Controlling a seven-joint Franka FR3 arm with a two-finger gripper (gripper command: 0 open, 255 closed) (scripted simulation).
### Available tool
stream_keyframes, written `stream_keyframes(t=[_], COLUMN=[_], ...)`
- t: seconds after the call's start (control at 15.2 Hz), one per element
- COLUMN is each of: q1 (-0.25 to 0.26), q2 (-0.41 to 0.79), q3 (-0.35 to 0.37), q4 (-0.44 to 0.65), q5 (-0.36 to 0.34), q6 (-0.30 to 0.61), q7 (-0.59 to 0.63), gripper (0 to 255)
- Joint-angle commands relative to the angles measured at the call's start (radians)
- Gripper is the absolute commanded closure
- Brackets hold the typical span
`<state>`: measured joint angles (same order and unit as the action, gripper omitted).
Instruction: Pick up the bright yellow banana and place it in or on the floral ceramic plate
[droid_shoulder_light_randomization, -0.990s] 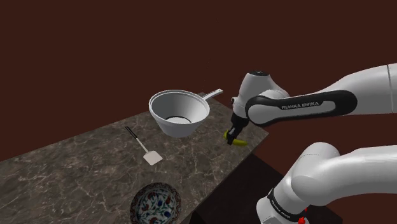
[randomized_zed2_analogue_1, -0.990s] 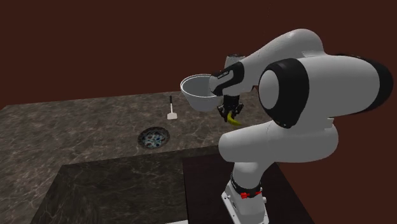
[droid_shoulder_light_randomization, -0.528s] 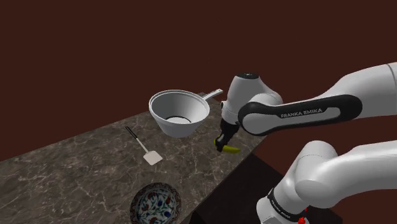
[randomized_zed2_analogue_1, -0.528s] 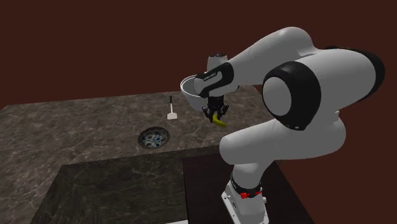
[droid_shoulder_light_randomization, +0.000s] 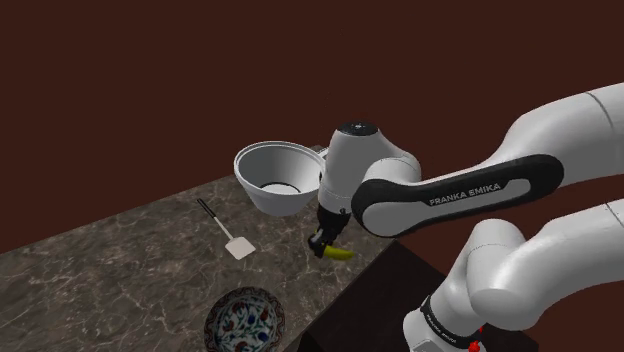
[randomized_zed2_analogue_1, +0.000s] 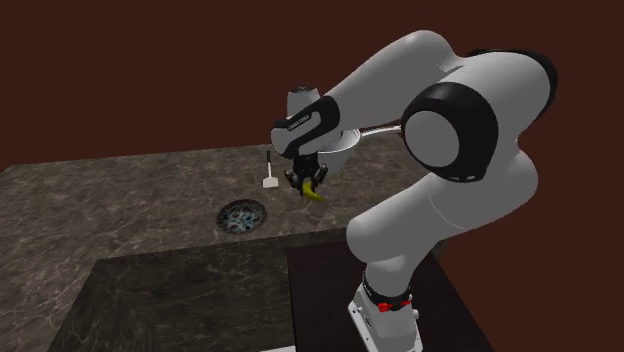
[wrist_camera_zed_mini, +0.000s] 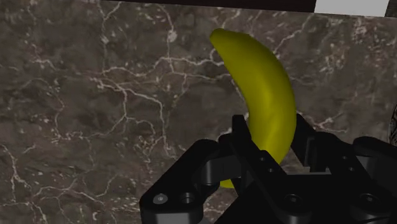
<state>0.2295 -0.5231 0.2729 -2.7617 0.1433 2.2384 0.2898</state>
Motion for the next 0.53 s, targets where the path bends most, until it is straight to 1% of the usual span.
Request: stream_keyframes(t=[0.0, 0.26, 0.46], q1=[0.023, 0.044, 0.052], q2=[0.038, 0.138, 0.221], q3=[0.045, 0.128, 0.187], q4=[0.039, 0.131, 0.210], q5=[0.017, 0.021, 0.005], q6=[0.001, 0.014, 0.019], q7=[0.058, 0.166, 0.251], gripper=[255, 255, 255])
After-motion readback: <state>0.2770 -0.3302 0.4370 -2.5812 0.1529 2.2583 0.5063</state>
